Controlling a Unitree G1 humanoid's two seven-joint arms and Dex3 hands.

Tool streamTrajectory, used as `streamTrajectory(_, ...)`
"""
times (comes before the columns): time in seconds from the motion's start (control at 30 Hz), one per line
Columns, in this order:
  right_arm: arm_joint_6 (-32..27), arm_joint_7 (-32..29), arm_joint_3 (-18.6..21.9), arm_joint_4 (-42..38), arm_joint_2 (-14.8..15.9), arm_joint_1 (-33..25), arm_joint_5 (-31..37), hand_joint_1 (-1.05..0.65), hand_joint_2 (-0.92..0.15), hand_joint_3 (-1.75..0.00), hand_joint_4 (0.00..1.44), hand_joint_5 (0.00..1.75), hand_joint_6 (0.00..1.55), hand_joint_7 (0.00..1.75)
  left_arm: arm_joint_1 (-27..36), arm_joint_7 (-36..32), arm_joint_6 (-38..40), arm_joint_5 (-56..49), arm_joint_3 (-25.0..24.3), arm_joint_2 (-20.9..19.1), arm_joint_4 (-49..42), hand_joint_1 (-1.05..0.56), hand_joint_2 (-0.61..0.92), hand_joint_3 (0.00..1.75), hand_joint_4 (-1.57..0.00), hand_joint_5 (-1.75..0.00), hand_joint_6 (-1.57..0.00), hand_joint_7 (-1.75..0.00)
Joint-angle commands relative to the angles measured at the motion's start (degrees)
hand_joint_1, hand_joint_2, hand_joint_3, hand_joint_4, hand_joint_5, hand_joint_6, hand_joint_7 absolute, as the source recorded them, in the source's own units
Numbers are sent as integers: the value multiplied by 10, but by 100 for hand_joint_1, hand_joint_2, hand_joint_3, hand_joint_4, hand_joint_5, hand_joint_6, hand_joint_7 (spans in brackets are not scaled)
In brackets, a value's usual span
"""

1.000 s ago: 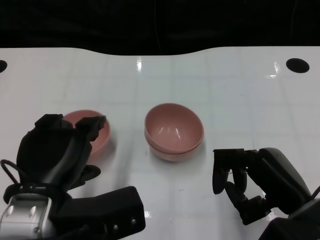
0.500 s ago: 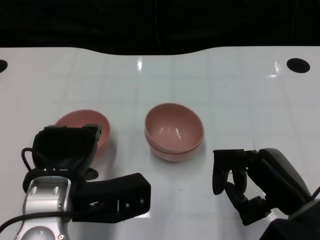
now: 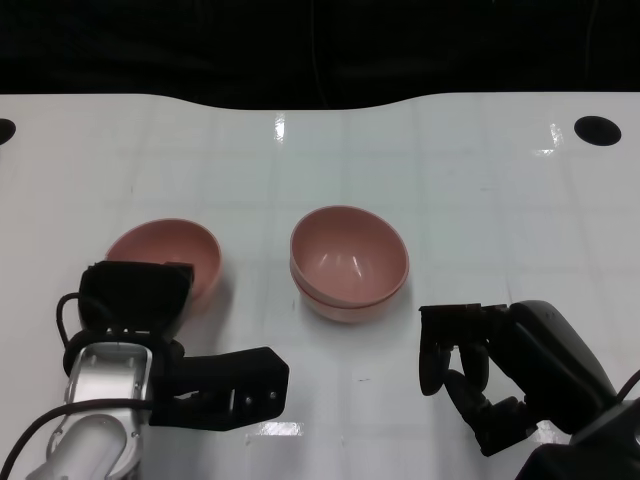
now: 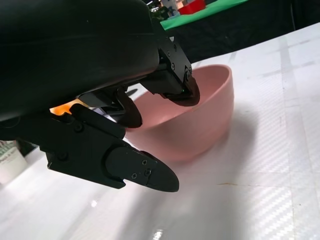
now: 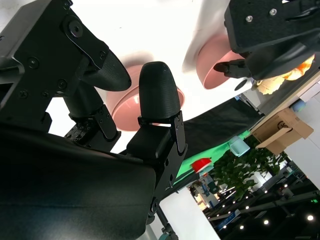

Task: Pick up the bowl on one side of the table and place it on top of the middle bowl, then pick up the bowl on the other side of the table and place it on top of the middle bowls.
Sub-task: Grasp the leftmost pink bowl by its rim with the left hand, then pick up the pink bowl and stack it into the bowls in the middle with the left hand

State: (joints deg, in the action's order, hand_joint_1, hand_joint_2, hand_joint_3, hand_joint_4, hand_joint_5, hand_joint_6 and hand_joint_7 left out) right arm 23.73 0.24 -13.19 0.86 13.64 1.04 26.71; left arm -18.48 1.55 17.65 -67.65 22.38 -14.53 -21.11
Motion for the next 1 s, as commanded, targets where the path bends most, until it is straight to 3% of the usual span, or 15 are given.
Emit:
streamTrajectory(0.03, 10, -11, 4, -6, 5, -1, 1, -6, -10, -163, 96, 175, 84, 154, -23, -26, -19, 33, 1, -16, -27, -41, 92, 4, -66, -91, -68, -1)
streamTrajectory(0.1, 10, -12, 3, -6, 4, -1, 2, -6, -10, -163, 96, 175, 84, 153, -29, -45, -34, 47, 4, -20, -39, -40, 92, 4, -65, -97, -68, -1)
streamTrajectory(0.13, 10, -12, 3, -6, 4, -1, 2, -6, -10, -163, 96, 175, 84, 153, -32, -58, -44, 54, 6, -23, -47, -37, 92, 9, -73, -114, -86, -8)
streamTrajectory(0.2, 8, -12, 2, -4, 5, -3, 4, -6, -10, -163, 97, 175, 84, 153, -38, -75, -60, 68, 8, -28, -52, -35, 92, 11, -75, -126, -96, -11)
streamTrajectory(0.27, 7, -14, 2, -2, 5, -4, 8, -7, -10, -163, 97, 175, 84, 153, -44, -84, -69, 78, 9, -31, -45, -34, 92, 12, -84, -164, -112, -15)
streamTrajectory(0.33, 7, -14, 2, -2, 5, -4, 9, -7, -10, -163, 97, 175, 84, 153, -46, -88, -71, 84, 12, -34, -44, -34, 92, 13, -87, -172, -116, -16)
streamTrajectory(0.43, 13, -18, 2, -6, 5, -3, 9, -6, -11, -164, 96, 175, 84, 152, -51, -74, -53, 83, 11, -33, -16, -32, 92, 19, -86, -174, -116, -18)
streamTrajectory(0.57, 13, -18, 3, -10, 5, -1, 5, -5, -10, -164, 96, 175, 84, 151, -61, -20, -11, 69, 18, -38, 32, -32, 92, 27, -82, -175, -105, -14)
streamTrajectory(0.63, 11, -15, 3, -9, 5, -2, 3, -5, -10, -164, 96, 175, 84, 151, -63, -1, 3, 66, 20, -41, 50, -32, 92, 27, -82, -175, -102, -12)
streamTrajectory(0.83, 6, -12, 4, -6, 5, -2, -1, -5, -10, -165, 95, 175, 85, 152, -64, 33, 25, 65, 20, -50, 97, -30, 90, 26, -83, -175, -114, -19)
streamTrajectory(1.0, 5, -11, 4, -4, 5, -3, -1, -6, -10, -165, 95, 175, 84, 152, -61, 49, 35, 66, 21, -53, 117, -30, 92, 19, -80, -175, -106, -12)
